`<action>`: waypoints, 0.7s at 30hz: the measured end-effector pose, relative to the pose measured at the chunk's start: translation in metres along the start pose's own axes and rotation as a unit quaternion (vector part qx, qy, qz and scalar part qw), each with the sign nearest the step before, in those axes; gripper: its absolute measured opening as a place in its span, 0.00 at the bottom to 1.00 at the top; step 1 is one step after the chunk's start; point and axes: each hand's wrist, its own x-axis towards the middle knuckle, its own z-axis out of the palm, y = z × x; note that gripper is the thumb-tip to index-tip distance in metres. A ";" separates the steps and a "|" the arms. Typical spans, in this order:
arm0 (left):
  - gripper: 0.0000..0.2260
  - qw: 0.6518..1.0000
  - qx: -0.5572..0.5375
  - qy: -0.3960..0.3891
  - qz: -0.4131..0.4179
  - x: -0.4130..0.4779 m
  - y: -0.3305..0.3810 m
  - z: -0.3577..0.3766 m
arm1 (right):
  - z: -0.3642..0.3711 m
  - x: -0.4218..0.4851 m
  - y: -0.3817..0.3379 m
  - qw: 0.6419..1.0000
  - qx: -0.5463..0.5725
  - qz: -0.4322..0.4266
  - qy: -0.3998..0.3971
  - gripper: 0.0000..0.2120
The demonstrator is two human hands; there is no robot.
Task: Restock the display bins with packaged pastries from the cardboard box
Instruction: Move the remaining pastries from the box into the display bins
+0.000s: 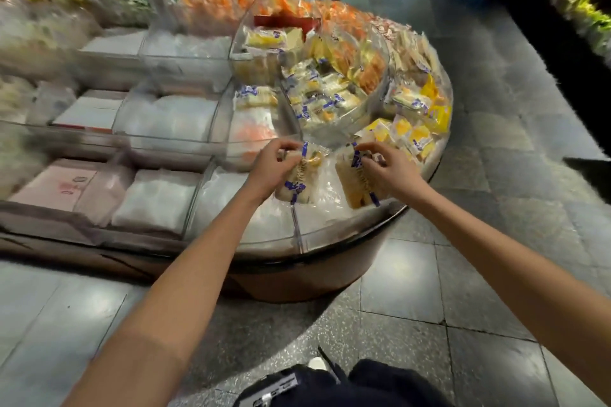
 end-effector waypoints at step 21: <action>0.27 0.978 0.184 0.071 -0.065 0.175 -0.053 -0.129 | 0.098 0.274 -0.013 0.973 -0.064 -0.092 -0.200 0.20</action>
